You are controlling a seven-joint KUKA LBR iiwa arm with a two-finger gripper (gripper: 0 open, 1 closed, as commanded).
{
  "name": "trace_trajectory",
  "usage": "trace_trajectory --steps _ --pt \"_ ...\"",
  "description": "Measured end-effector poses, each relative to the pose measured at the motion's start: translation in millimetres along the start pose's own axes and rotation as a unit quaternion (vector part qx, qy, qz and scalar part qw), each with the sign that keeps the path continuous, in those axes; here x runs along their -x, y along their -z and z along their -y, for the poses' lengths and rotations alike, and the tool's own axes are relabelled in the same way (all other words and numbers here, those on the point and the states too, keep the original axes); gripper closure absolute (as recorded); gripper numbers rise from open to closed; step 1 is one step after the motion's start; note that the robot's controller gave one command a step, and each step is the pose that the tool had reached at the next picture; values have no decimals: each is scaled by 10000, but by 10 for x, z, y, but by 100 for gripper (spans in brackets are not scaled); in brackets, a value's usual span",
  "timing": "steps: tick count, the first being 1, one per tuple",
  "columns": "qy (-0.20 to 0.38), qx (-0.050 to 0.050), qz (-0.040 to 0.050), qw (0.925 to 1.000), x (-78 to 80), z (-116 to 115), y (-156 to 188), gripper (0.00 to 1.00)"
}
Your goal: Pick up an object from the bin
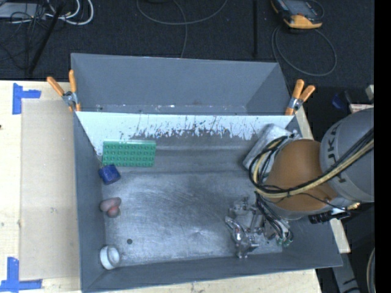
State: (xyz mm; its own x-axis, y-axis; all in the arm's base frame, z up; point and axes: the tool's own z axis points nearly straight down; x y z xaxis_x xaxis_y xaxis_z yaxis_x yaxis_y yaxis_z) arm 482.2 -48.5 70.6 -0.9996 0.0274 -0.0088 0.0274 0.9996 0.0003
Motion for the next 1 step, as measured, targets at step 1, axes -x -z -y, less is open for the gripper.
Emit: trace_trajectory --steps 1 --pt "27 -3 -10 10000 -4 -3 18 100"
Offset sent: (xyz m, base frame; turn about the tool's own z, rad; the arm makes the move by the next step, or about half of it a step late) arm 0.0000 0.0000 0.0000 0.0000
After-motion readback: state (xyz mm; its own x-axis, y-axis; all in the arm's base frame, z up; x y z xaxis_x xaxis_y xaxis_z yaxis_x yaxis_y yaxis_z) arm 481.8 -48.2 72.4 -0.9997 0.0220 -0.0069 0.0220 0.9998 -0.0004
